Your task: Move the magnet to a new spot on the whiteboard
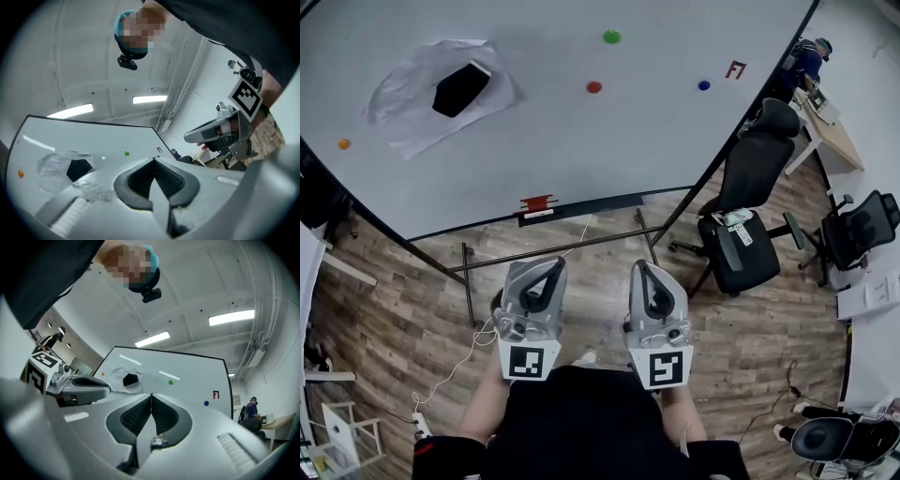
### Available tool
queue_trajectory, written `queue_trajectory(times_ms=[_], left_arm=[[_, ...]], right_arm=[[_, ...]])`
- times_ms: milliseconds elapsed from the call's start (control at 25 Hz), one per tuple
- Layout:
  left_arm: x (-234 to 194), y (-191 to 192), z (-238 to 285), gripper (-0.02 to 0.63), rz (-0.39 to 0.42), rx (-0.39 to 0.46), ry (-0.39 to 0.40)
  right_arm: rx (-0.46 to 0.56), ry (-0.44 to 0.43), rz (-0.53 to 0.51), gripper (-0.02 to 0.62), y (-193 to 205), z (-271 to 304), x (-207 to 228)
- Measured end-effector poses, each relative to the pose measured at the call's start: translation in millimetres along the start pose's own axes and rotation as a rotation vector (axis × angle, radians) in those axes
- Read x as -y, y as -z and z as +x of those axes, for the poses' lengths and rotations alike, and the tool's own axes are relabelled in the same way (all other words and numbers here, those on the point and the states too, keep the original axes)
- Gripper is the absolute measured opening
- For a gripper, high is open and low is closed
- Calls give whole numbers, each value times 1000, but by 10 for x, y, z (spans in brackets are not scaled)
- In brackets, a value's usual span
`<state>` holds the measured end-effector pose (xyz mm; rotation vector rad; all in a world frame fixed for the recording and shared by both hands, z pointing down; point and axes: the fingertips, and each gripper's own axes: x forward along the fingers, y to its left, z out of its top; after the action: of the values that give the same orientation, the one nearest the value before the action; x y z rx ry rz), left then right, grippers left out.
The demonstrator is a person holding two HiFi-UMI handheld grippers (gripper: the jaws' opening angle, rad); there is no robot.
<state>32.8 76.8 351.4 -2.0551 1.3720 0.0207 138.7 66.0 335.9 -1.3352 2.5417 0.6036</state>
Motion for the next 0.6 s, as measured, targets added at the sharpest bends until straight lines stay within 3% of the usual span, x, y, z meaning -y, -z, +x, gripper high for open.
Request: queue_trajectory(times_ms=[600], left_arm=[[-89,236,307,2,7,-39,-48]], right_arm=[[-18,-39,13,14,301,274,239]])
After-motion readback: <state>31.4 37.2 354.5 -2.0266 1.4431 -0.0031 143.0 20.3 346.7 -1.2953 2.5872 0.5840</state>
